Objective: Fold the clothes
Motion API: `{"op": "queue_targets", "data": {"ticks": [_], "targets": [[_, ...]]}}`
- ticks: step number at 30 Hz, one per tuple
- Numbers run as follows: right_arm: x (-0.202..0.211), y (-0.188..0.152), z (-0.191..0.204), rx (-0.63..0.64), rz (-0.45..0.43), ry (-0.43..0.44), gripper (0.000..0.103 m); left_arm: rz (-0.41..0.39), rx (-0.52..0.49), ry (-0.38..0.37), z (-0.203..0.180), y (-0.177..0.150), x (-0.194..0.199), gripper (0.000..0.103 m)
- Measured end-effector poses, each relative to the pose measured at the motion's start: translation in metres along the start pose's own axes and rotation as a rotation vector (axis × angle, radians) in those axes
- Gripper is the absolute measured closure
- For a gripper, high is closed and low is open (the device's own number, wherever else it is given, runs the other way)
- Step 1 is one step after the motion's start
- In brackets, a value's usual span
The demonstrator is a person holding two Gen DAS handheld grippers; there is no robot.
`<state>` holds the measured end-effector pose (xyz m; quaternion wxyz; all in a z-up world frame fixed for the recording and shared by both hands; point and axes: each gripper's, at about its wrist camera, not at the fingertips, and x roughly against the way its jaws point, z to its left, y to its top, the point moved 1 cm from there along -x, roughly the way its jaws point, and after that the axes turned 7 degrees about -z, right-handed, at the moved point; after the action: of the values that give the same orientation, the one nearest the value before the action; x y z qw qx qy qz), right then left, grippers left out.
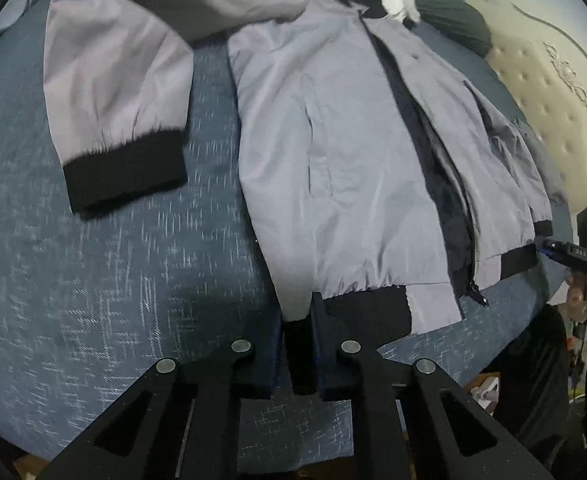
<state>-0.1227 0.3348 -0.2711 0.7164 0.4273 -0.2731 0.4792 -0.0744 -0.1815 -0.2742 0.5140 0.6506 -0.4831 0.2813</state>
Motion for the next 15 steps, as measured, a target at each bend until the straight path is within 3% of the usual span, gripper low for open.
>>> {"op": "queue_targets", "data": {"ticks": [3,8,10,15], "targets": [[0.014,0.005,-0.001,0.007,-0.042,-0.025,0.069,0.003,0.010,0.003,-0.003,-0.005,-0.006,0.088],[0.039,0.016,0.017,0.047,-0.098,-0.042,0.069,-0.056,0.012,-0.007,-0.005,-0.001,0.013,0.081],[0.038,0.019,0.035,0.083,-0.097,-0.027,0.068,-0.092,0.015,-0.004,-0.005,0.003,0.025,0.077],[0.016,0.016,0.090,0.220,-0.035,0.023,0.054,-0.149,-0.013,-0.006,-0.016,0.010,0.046,0.066]]}}
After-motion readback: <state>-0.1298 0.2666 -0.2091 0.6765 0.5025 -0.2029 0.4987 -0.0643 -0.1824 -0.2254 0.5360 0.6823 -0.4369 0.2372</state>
